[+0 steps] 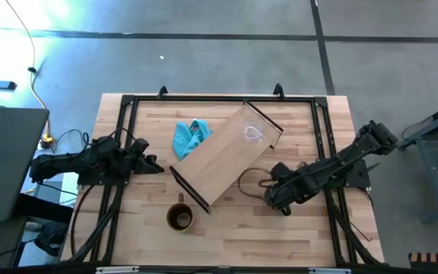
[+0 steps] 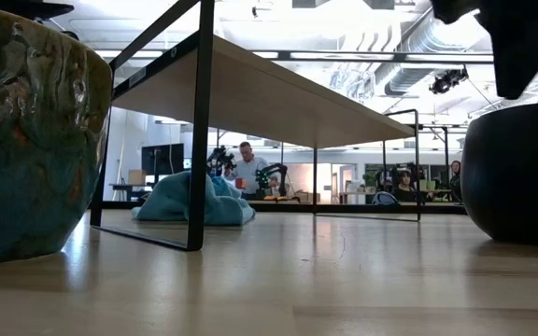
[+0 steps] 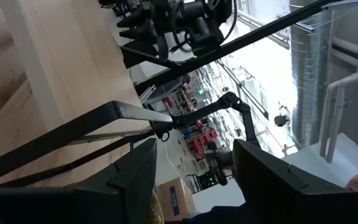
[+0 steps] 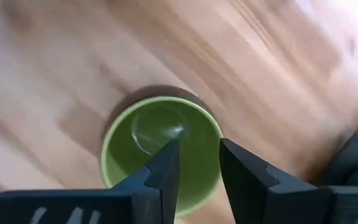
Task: Stack small to large cups/mugs on shelf
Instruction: Put the black mug on the shelf
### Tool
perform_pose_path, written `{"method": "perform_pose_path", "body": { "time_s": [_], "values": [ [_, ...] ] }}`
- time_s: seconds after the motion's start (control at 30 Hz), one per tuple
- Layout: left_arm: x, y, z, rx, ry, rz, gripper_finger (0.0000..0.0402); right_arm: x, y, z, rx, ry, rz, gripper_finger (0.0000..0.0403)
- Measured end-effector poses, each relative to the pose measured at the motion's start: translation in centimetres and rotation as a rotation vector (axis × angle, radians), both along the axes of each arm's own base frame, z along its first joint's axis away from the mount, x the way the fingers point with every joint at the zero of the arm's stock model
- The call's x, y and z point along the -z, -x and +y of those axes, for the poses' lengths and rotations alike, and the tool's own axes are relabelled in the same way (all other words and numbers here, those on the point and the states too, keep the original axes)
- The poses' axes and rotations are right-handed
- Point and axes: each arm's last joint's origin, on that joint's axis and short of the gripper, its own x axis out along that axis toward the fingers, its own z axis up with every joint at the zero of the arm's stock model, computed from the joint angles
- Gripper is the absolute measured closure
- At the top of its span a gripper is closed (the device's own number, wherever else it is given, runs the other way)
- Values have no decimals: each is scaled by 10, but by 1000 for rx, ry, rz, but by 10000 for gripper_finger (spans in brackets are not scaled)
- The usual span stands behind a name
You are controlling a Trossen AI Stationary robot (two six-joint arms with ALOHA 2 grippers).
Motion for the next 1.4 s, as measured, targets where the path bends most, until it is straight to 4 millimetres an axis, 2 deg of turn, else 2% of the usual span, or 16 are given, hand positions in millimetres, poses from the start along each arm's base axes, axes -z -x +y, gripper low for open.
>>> {"method": "perform_pose_path", "body": {
  "time_s": [0.1, 0.2, 0.43, 0.87, 1.0, 1.07, 1.23, 1.4],
  "values": [
    [0, 0, 0, 0, 2, 1, 202, 0, -2, 1, -340, 3, 68, 297],
    [0, 0, 0, 1, 7, 2, 202, 0, -1, 3, -552, -25, 126, 297],
    [0, 0, 0, 1, 8, 2, 202, 0, -2, 3, -809, 0, 163, 297],
    [0, 0, 0, 2, 26, 7, 202, 0, -7, 4, -1080, 68, 159, 297],
    [0, 0, 0, -14, 34, 8, 202, 0, -8, 2, -1093, 72, 168, 297],
    [0, 0, 1, -23, 37, 8, 202, 0, -9, -1, -1045, 54, 160, 297],
    [0, 0, 1, -23, 45, 10, 202, -9, -5, -11, -795, 23, 68, 297],
    [0, 0, 1, -22, 46, 9, 202, 1, 25, -19, -437, -70, -19, 297]
  ]
}}
